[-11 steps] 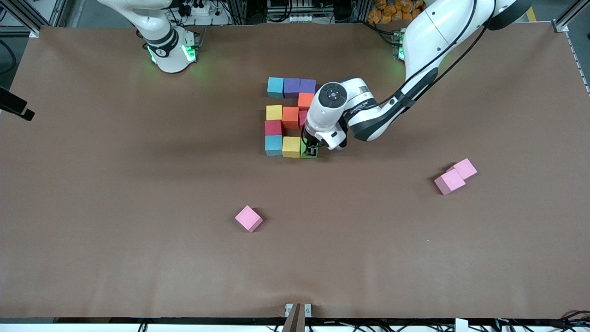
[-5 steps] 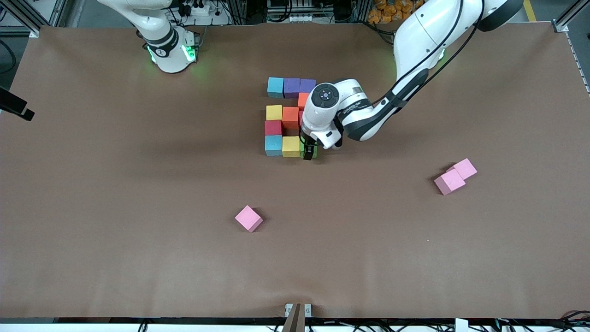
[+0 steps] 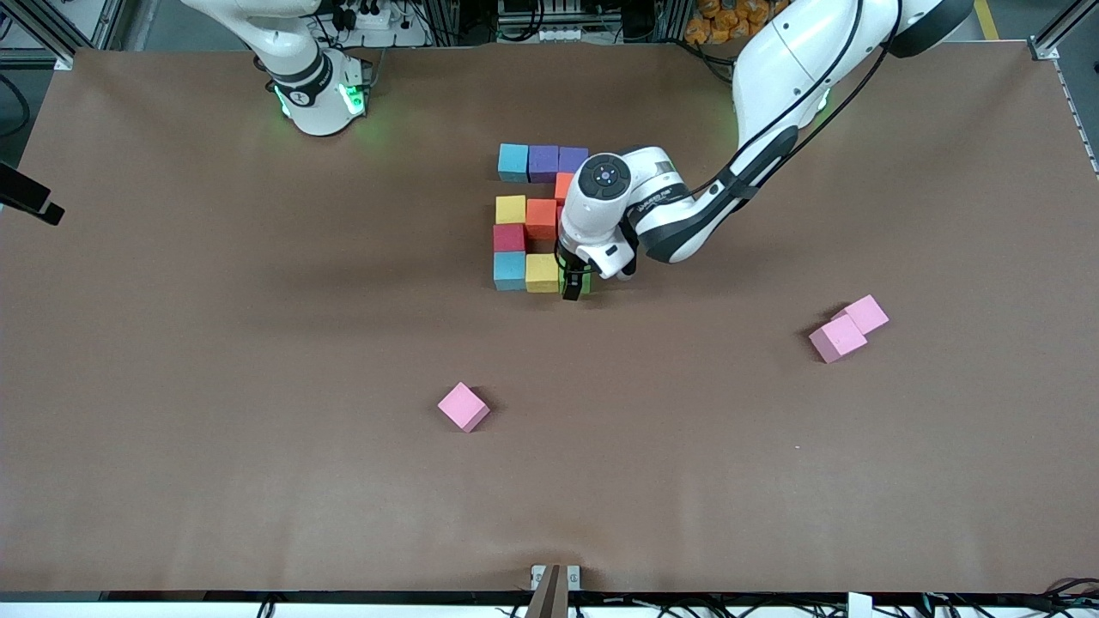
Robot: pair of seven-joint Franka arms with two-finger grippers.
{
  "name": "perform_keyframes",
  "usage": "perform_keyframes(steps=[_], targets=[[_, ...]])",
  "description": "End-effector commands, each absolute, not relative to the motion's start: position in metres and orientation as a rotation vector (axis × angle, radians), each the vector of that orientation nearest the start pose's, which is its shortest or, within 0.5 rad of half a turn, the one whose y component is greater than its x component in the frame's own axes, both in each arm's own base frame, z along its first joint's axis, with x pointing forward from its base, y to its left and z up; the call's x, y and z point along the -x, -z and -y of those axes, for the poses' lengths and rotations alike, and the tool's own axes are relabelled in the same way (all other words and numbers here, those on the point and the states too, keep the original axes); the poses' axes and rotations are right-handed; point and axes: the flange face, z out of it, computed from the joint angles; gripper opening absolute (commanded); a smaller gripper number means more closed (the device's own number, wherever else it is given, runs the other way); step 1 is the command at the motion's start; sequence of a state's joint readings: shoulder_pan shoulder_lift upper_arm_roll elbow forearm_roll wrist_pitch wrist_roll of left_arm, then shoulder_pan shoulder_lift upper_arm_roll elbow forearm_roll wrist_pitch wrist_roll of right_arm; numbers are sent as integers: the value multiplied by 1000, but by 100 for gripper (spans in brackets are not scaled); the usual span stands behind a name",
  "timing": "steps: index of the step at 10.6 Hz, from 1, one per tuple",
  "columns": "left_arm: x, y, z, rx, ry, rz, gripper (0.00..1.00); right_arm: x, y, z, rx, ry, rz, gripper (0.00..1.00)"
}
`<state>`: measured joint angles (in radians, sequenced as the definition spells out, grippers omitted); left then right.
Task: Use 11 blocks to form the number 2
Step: 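Lower the green block beside the yellow block with the left gripper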
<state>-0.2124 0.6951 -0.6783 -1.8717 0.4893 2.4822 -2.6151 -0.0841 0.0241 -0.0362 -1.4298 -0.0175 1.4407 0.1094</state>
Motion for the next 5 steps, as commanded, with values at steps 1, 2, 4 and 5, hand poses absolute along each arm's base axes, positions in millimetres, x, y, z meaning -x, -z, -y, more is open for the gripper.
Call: perform_keyframes(steps=[1,2,4,5], targets=[[-422,-243,489,2434,-121,2195,100,-544,-667,70,3149,-25,-375,100],[-423,-252,489,2449,-111,2199,100,-543,-668,70,3149,-17,-375,100],[-424,-274,492,2501,-92,2194,100,-543,-668,70,3149,-20,-375,100],[-427,-286,490,2566,-55,2143,100,-543,-668,70,3149,-20,-375,100]])
